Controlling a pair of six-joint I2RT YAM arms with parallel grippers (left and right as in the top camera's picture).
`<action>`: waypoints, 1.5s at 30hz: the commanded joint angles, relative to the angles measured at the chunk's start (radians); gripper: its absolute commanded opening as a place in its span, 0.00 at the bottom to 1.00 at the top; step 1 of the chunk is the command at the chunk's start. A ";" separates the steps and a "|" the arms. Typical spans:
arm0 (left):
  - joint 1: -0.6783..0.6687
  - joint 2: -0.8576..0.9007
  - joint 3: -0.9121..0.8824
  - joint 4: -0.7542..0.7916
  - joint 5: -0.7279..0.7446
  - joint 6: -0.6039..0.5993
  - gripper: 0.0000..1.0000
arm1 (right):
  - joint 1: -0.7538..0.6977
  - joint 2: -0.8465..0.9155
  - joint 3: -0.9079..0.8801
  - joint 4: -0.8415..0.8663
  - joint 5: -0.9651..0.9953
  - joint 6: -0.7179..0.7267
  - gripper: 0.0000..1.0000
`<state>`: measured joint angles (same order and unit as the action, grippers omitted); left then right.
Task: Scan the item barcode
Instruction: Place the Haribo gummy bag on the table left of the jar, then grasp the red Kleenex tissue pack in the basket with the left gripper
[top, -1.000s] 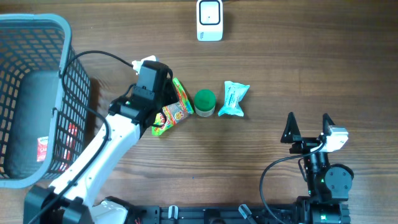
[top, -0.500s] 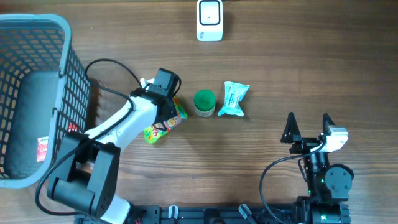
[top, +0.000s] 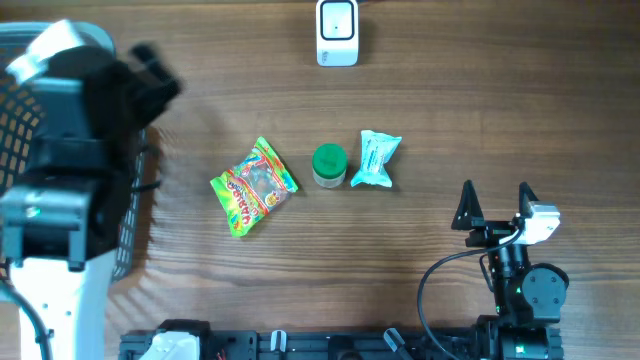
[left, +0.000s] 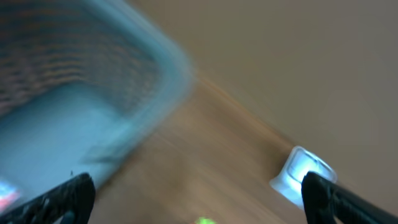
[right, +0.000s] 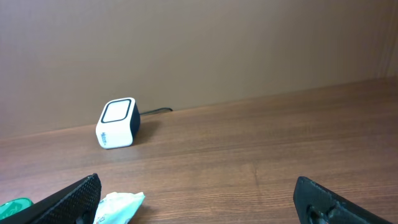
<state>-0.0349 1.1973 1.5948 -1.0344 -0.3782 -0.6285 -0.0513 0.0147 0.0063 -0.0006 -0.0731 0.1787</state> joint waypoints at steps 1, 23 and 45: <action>0.262 0.046 -0.018 -0.122 0.015 -0.256 1.00 | -0.002 -0.005 -0.001 0.002 0.010 0.006 1.00; 0.673 0.839 -0.035 -0.264 0.120 -0.326 1.00 | -0.002 -0.005 -0.001 0.002 0.010 0.006 1.00; 0.673 0.804 0.349 -0.442 -0.026 -0.225 0.04 | -0.002 -0.005 -0.001 0.002 0.010 0.006 1.00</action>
<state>0.6304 2.0483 1.6707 -1.4113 -0.3813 -0.8761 -0.0513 0.0151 0.0063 -0.0010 -0.0734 0.1787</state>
